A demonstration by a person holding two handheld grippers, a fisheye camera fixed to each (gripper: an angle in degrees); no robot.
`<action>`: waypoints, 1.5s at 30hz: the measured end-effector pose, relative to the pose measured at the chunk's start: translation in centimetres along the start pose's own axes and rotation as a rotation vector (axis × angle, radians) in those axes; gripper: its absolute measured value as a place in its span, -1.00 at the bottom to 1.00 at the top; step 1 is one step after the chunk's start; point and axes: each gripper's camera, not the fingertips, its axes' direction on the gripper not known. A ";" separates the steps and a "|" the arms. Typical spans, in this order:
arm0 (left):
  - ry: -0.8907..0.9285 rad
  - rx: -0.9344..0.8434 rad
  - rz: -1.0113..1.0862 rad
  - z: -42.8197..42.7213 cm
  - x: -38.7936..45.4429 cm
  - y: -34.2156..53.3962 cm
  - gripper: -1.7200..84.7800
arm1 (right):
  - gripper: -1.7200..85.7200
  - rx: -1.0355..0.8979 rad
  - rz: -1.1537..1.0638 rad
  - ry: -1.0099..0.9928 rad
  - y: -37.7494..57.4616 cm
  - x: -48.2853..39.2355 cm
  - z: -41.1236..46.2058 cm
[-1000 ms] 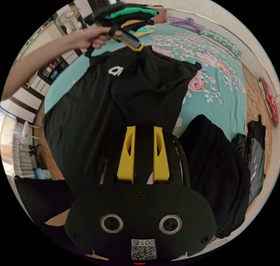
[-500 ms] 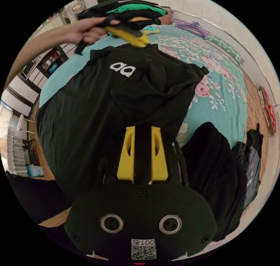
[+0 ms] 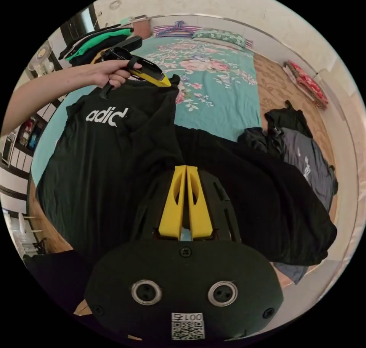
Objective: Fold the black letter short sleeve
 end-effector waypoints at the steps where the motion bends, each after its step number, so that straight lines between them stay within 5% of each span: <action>1: 0.023 0.025 0.007 -0.2 0.1 -0.3 -0.97 | -0.95 0.009 0.026 0.046 0.2 0.0 -0.3; 5: 0.135 0.139 -0.002 -2.1 0.2 -2.4 -0.97 | -0.93 0.063 0.069 0.036 1.0 1.1 -2.5; 9: -0.222 -0.083 -0.035 -1.9 0.9 -3.3 -0.85 | -0.88 0.022 -0.048 -0.235 0.6 0.2 -2.0; 14: -0.394 -0.269 0.000 0.2 1.4 -2.7 -0.74 | -0.77 -0.011 -0.194 -0.070 -0.5 -3.7 -0.8; 22: -0.311 -0.191 0.116 1.0 2.8 -3.7 -0.97 | -0.87 0.003 -0.419 0.152 -0.4 -6.9 0.7; 31: -0.151 -0.073 0.132 0.0 3.6 -7.5 -0.98 | -0.92 0.044 -0.209 0.145 0.1 -3.8 -2.3; 38: -0.208 -0.210 0.078 5.7 3.5 -10.6 -0.96 | -0.91 0.006 -0.083 0.158 0.5 -3.2 -1.2; 45: -0.267 -0.154 0.082 2.5 5.7 -5.9 -0.76 | -0.87 0.002 0.034 0.047 1.6 -0.5 -3.6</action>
